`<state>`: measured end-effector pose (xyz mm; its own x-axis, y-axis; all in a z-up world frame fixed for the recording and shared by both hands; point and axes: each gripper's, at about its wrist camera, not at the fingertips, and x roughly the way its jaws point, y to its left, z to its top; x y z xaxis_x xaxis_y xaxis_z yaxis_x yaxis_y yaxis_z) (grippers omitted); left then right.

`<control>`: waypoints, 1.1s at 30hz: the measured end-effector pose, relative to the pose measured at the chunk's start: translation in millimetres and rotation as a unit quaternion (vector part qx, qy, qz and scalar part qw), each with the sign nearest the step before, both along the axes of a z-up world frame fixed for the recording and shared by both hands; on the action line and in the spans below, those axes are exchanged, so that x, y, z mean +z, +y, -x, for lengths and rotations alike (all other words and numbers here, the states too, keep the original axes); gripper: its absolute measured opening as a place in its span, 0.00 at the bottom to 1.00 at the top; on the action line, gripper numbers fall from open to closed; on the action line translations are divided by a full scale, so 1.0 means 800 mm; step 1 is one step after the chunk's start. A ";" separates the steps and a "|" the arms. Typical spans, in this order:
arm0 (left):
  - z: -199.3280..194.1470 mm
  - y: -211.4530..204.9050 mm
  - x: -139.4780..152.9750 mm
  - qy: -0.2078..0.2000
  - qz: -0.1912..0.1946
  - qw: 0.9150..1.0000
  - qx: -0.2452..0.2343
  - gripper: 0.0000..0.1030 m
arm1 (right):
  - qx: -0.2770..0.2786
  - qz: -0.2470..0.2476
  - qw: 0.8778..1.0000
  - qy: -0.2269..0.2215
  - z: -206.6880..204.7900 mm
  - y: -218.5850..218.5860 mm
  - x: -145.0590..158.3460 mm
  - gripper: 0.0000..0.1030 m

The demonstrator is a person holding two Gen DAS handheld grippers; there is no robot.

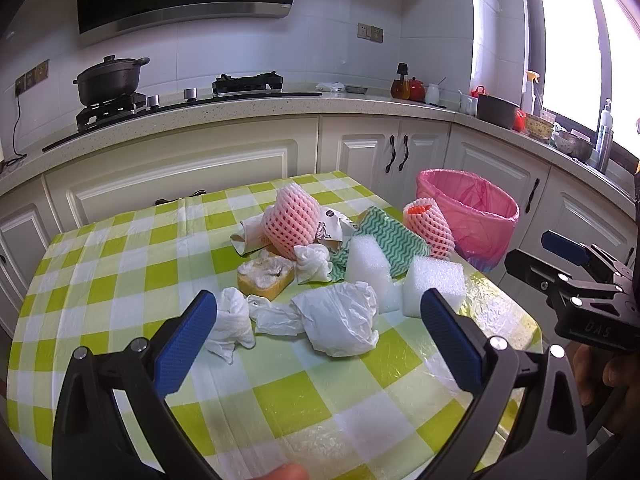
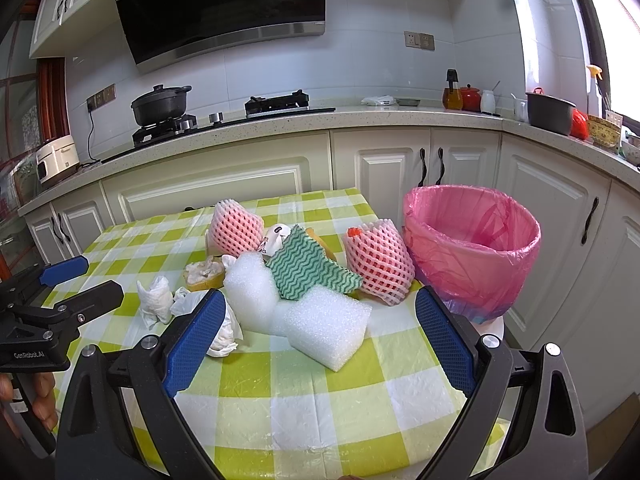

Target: Collect trash

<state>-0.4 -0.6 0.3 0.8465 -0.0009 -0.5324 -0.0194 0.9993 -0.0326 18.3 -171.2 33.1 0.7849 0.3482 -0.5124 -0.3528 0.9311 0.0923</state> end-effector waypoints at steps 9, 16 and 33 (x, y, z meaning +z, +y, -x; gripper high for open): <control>0.000 0.001 0.000 0.000 0.000 1.000 0.000 0.96 | 0.001 0.000 1.000 -0.001 -0.001 0.000 0.001 0.87; 0.000 0.001 0.000 0.000 0.000 1.000 0.000 0.96 | 0.001 0.000 1.000 0.000 -0.001 -0.001 0.001 0.87; 0.000 0.001 -0.001 0.002 0.001 1.000 0.001 0.96 | 0.000 0.001 1.000 0.004 -0.004 0.003 -0.006 0.87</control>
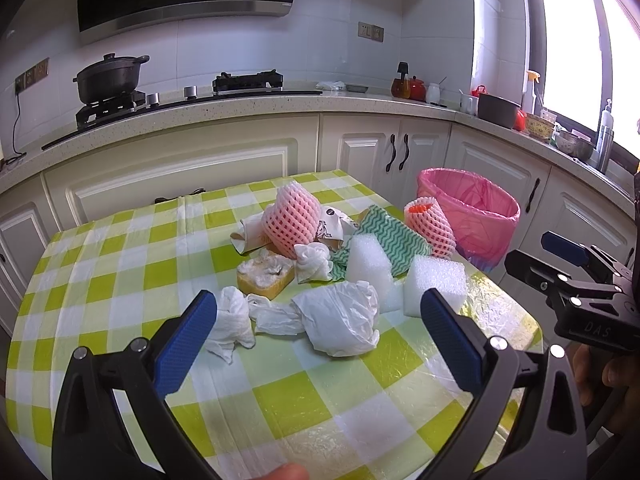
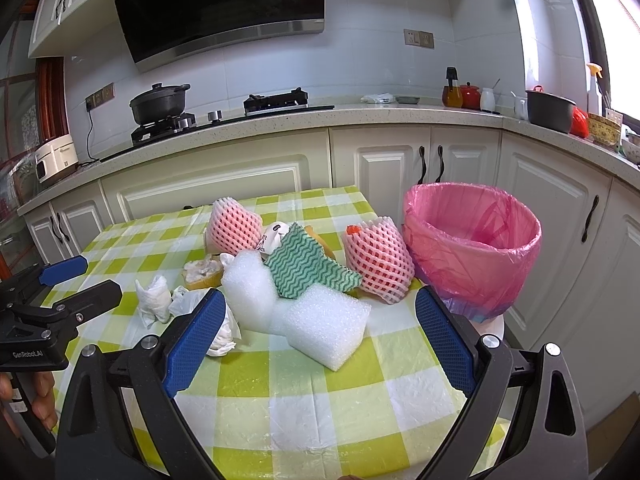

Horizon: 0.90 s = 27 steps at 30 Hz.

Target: Collect trash

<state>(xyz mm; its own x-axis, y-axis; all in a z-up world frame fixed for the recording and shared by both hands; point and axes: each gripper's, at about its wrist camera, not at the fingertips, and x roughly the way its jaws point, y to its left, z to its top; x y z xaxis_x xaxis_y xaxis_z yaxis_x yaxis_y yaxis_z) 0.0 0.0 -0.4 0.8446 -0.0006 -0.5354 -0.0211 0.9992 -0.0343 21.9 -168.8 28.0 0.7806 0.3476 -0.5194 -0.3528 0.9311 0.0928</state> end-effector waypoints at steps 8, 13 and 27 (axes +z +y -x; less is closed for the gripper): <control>-0.005 0.007 -0.010 0.014 0.006 1.000 0.007 0.96 | 0.003 0.007 1.000 0.016 -0.006 0.003 -0.013 0.87; -0.018 0.025 -0.030 0.042 0.014 0.999 0.026 0.96 | 0.003 0.035 0.998 0.051 -0.025 0.009 -0.034 0.87; -0.082 0.098 -0.086 0.131 0.028 0.986 0.097 0.79 | 0.013 0.065 0.989 0.136 -0.100 0.036 -0.093 0.87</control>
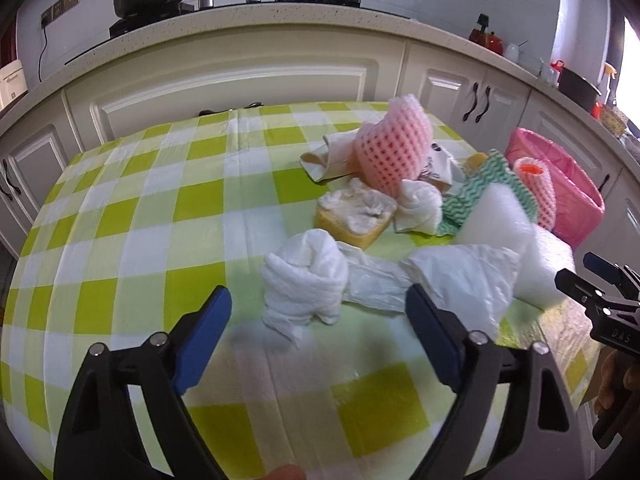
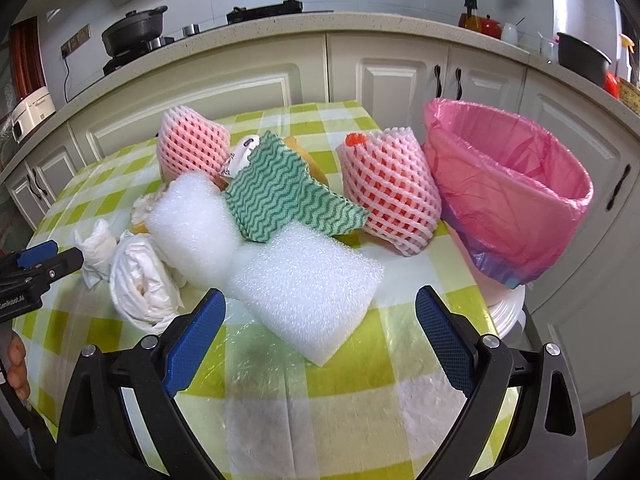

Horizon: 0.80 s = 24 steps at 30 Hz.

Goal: Collect trash
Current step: 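Grasp the white foam block with the right gripper while the left grasps a white tissue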

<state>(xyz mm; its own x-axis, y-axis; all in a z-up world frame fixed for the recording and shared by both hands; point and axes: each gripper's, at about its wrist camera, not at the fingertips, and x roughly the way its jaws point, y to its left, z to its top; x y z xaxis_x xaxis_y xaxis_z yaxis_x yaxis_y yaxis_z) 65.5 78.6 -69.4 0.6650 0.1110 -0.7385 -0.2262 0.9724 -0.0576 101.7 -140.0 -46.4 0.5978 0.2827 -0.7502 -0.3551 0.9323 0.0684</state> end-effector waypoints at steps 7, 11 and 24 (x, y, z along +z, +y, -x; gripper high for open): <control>-0.031 0.013 -0.019 0.031 -0.005 0.999 0.007 0.67 | 0.002 0.002 1.000 0.020 -0.022 0.010 -0.014 0.87; -0.036 0.014 -0.023 0.038 -0.006 0.999 0.003 0.40 | 0.009 0.001 1.000 0.030 -0.027 0.012 -0.018 0.76; -0.019 0.000 0.016 0.017 -0.035 0.999 0.006 0.30 | 0.019 -0.041 0.999 0.020 -0.010 -0.013 0.007 0.74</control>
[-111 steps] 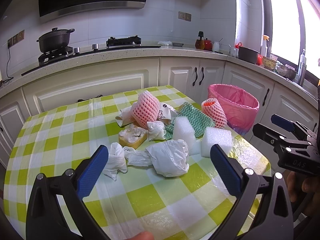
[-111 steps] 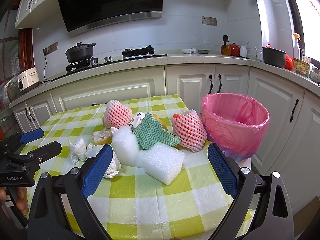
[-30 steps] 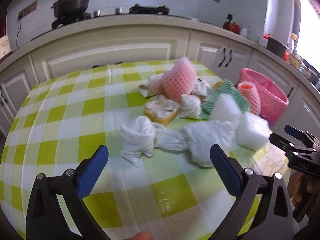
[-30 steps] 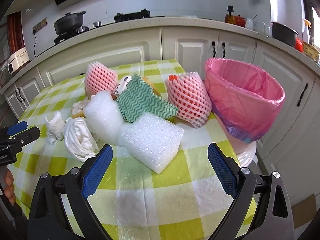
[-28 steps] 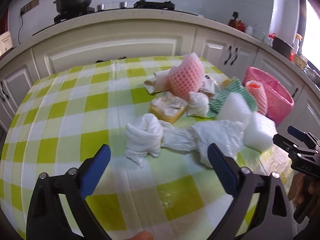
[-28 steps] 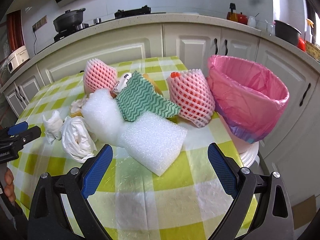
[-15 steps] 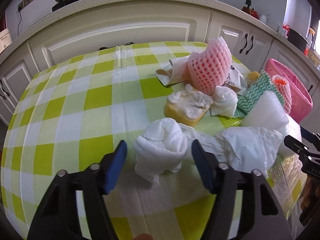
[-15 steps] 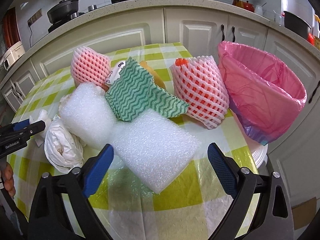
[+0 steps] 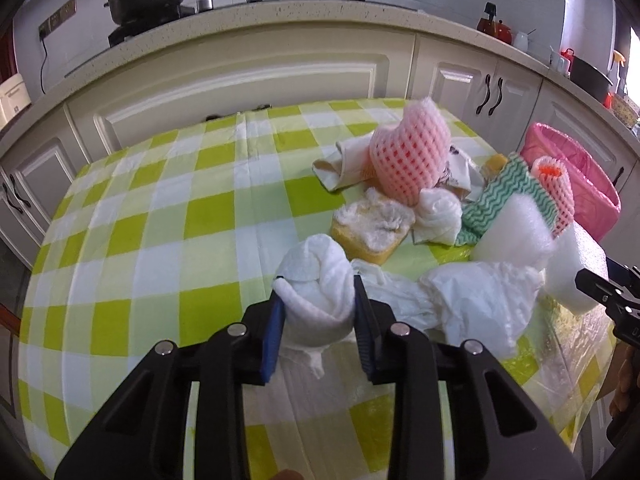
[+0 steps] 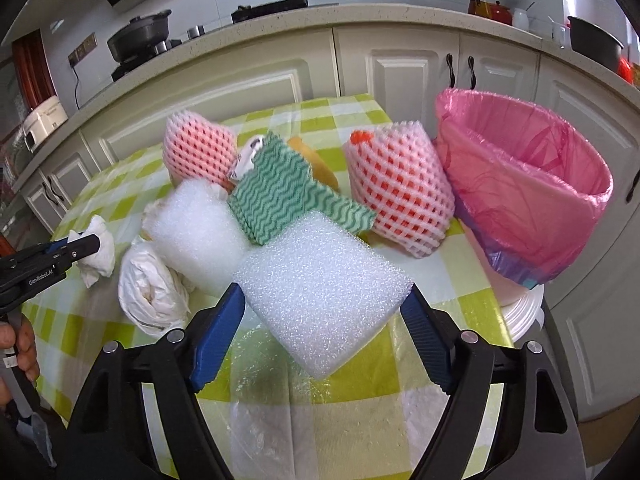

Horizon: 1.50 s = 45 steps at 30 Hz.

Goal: Collect trash
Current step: 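Grasp the white foam block with the right gripper while the left grasps a white tissue, then drop the foam block and tissue into the pink bin with both grippers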

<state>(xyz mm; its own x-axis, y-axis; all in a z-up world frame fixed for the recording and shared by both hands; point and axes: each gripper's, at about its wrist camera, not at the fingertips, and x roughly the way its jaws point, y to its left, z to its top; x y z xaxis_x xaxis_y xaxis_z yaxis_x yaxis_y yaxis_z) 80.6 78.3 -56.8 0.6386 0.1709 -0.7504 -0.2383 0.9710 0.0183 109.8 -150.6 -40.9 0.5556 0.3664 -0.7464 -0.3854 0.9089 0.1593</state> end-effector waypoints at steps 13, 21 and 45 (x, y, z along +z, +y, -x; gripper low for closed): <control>-0.071 -0.140 0.140 -0.131 0.005 0.982 -0.137 0.32 | -0.069 -0.059 0.992 -0.092 -0.058 -0.113 0.111 0.74; -0.172 -0.264 0.173 -0.161 0.057 0.954 -0.245 0.32 | -0.125 -0.052 0.986 -0.102 -0.137 -0.201 0.124 0.74; -0.225 -0.287 0.142 -0.143 0.101 0.959 -0.221 0.78 | -0.133 -0.031 0.985 -0.102 -0.174 -0.261 0.101 0.84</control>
<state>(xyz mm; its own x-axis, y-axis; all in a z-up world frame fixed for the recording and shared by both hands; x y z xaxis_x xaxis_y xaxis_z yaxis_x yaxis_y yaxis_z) 260.4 -151.4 56.8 0.8001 -0.2940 -0.5228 0.2302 0.9554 -0.1849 249.1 -359.0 39.9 0.7745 0.2294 -0.5896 -0.1653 0.9729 0.1614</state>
